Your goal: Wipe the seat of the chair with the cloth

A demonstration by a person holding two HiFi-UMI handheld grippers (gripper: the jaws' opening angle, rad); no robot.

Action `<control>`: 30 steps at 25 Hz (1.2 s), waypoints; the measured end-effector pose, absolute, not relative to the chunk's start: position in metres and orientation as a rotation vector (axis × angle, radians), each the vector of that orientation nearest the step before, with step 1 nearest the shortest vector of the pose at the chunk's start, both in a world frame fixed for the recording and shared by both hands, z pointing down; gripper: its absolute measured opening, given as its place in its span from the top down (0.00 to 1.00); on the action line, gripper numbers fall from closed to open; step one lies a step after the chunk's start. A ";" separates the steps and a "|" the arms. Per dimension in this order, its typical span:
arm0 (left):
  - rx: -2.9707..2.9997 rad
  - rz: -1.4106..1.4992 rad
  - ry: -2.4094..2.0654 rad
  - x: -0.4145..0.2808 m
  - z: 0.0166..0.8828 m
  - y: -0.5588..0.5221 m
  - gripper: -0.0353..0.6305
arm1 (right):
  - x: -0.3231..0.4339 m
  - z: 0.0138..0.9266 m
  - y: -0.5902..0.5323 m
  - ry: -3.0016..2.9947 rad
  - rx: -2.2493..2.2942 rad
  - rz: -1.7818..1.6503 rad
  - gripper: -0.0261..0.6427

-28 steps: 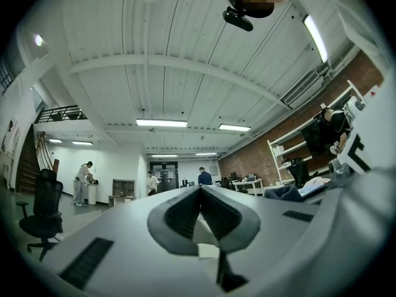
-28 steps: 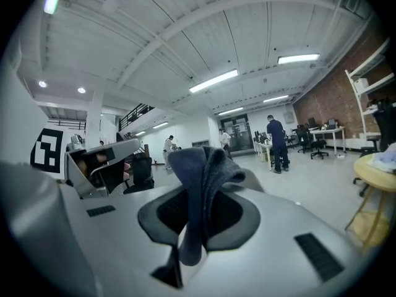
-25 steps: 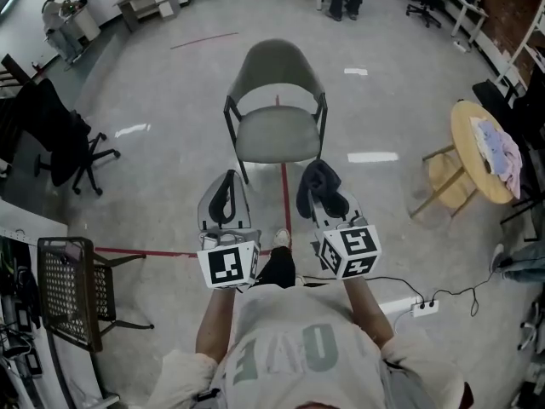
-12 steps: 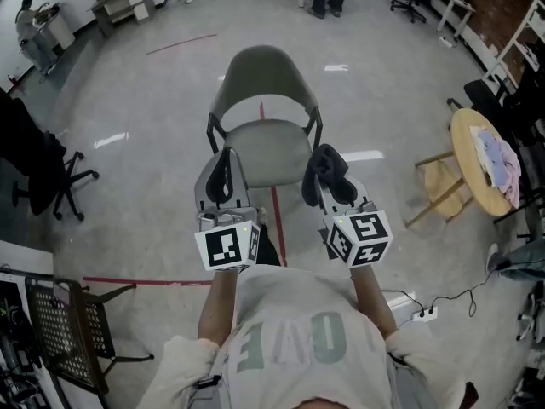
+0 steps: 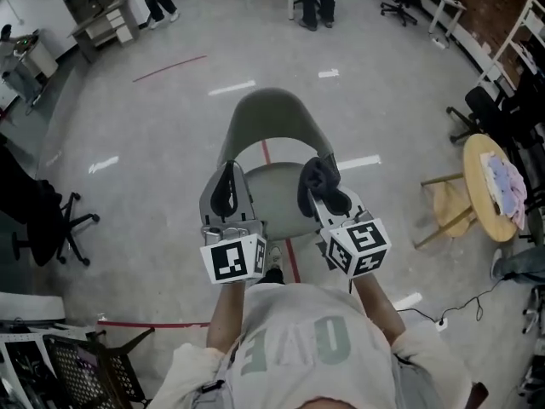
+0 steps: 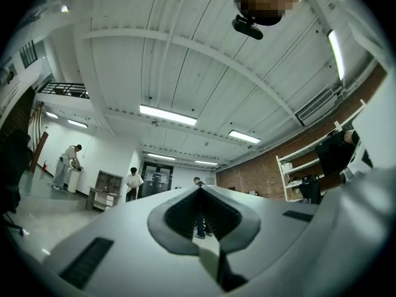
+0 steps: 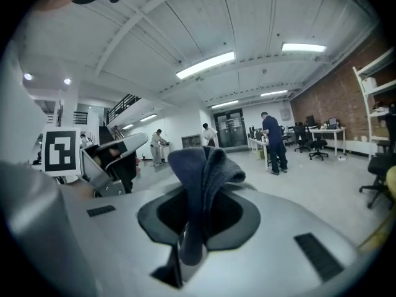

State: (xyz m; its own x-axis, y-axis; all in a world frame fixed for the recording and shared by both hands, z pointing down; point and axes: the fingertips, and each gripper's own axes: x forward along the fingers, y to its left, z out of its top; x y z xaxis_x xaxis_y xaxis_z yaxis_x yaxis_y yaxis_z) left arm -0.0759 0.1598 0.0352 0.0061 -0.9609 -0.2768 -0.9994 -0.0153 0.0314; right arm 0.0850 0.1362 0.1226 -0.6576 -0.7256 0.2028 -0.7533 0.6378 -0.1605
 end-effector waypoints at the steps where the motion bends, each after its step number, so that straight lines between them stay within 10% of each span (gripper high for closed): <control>1: -2.102 0.324 2.071 -0.083 0.037 0.147 0.92 | 0.076 0.127 0.127 -2.721 1.232 0.358 0.88; 30: -2.255 0.133 2.008 -0.131 0.081 -0.029 0.92 | 0.000 0.119 -0.033 -2.682 1.370 0.319 0.88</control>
